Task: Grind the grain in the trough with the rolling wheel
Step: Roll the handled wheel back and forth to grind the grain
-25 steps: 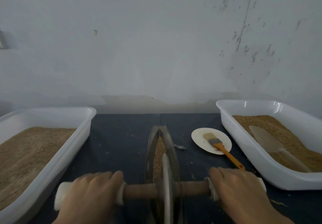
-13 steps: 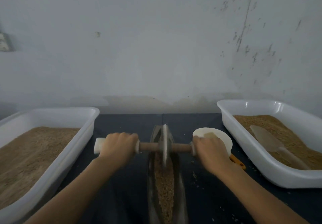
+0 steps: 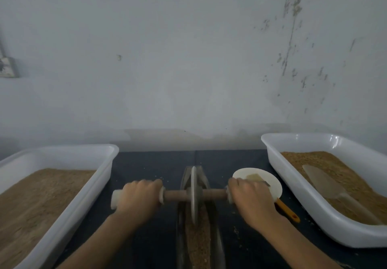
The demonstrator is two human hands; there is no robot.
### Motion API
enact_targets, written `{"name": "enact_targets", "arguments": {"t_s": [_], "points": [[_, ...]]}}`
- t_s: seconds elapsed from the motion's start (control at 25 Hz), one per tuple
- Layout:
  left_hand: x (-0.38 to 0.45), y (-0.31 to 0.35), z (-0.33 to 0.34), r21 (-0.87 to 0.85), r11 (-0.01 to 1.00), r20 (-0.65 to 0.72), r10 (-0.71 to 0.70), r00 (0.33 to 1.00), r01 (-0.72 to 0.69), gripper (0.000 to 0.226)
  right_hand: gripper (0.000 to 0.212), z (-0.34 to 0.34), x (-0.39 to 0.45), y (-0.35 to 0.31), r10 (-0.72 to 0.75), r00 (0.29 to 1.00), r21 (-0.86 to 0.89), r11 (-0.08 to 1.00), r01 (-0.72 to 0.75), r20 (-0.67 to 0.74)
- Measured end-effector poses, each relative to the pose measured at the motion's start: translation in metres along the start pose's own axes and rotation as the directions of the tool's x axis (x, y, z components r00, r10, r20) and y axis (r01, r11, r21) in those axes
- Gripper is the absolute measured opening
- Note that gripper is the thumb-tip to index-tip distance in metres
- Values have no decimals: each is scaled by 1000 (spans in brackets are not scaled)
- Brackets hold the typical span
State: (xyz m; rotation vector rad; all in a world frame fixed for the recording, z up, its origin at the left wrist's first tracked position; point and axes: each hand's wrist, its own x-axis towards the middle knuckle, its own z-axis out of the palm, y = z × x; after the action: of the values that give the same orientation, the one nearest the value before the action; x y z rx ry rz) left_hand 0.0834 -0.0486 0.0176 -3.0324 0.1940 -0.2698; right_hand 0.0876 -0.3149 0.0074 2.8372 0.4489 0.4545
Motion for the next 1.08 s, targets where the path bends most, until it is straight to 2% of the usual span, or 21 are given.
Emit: {"name": "enact_targets", "arguments": {"t_s": [0.12,0.24,0.32,0.36,0.44,0.52,0.56,0.68,0.76,0.84,0.88,0.92,1.0,1.08], "points": [[-1,-2,2,-45,999,17,14,1000,-13,12,23,-6,2,-2,8,1000,4,1000,-8,-24],[-54,-4,7,-78,995,11,61,998,-60,24,17,-4,-42,2,-87,994,77,994,82,64],[-85,-1,1,47,995,-117,98,988,-93,29,7,-2,-74,5,-177,977,147,970,193,-117],[-91,-1,-5,58,995,-164,95,982,-87,34,5,-5,-84,6,-160,969,217,955,200,-187],[-85,0,-5,54,992,-161,122,979,-115,39,16,-10,-80,4,-144,980,220,960,172,-135],[-62,2,4,59,992,-107,118,987,-112,33,23,-5,-54,2,-102,990,140,986,88,94],[-45,2,5,94,991,-123,111,986,-100,32,19,-1,-38,2,-45,990,79,996,34,136],[9,1,4,119,993,-163,40,986,-21,21,16,12,7,7,63,998,92,994,-64,15],[27,2,3,126,992,-152,40,988,-21,17,17,12,17,8,74,997,92,993,-75,14],[11,1,4,103,994,-124,49,991,-36,16,18,9,0,7,39,998,114,992,-46,58],[-11,3,5,96,994,-112,64,992,-53,15,22,6,-16,7,-2,999,110,994,-2,37],[-37,6,5,84,992,-124,104,987,-94,14,32,4,-36,6,-61,998,120,991,64,-31],[-80,10,-3,-43,982,-204,170,964,-182,17,44,-7,-72,2,-165,975,159,969,188,-147],[-94,3,-16,14,985,-101,172,980,-171,23,40,-13,-84,0,-202,974,171,961,218,-107]]}}
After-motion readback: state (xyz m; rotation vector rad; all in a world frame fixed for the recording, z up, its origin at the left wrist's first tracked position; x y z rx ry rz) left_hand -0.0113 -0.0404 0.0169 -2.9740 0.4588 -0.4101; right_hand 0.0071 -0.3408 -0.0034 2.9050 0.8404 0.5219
